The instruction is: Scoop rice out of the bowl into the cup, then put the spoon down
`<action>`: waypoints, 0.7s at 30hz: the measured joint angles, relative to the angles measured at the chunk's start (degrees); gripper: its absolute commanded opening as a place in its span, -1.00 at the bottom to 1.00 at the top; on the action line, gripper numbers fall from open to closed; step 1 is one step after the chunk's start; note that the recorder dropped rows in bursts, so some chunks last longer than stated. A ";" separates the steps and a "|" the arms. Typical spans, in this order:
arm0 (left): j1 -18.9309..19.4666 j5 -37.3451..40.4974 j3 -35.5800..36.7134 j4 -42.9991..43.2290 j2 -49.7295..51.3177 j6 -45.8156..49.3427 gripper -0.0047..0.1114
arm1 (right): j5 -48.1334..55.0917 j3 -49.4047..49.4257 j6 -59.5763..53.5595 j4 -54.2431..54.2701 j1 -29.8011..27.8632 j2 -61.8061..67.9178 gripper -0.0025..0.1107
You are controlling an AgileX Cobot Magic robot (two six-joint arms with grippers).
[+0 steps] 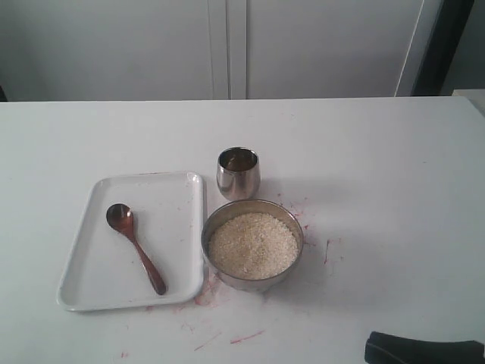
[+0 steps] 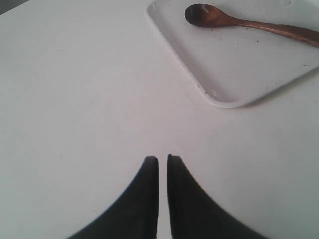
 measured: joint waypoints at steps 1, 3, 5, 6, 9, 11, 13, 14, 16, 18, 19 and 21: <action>0.00 0.00 0.00 0.00 0.00 0.00 -0.67 | 1.13 0.00 1.34 0.00 0.00 0.00 -0.96; 0.00 0.00 0.00 0.00 0.00 0.00 -0.67 | 3.37 0.00 5.91 0.00 0.00 0.00 -0.96; 0.00 0.00 0.00 0.00 0.00 0.00 -0.67 | 3.49 0.00 6.98 0.00 0.00 0.00 -0.96; 0.00 0.00 0.00 0.00 0.00 0.00 -0.67 | 3.64 0.00 7.10 0.00 0.00 0.00 -0.96; 0.00 0.00 0.00 0.00 0.00 0.00 -0.67 | 3.64 0.00 7.38 0.00 0.00 0.00 -0.96; 0.00 0.00 0.00 0.00 0.00 0.00 -0.67 | 3.64 0.00 7.38 0.00 0.00 0.00 -0.96; 0.00 0.00 0.00 0.00 0.00 0.00 -0.67 | 3.64 0.00 7.38 0.00 0.00 0.00 -0.96; 0.00 0.00 0.00 0.00 0.00 0.00 -0.67 | 3.64 0.00 7.38 0.00 0.00 0.00 -0.96; 0.00 0.00 0.00 0.00 0.00 0.00 -0.67 | 3.76 0.00 7.38 0.00 0.00 -0.70 -0.96; 0.00 0.00 0.00 0.00 0.00 0.00 -0.67 | 3.76 0.00 7.38 0.00 -0.11 -1.79 -0.96; 0.00 0.00 0.00 0.00 0.00 0.00 -0.67 | 3.88 0.00 7.38 0.00 -0.39 -2.68 -0.96; 0.00 0.00 0.00 0.00 0.00 0.00 -0.67 | 4.49 0.00 7.38 0.00 -1.36 -6.02 -0.96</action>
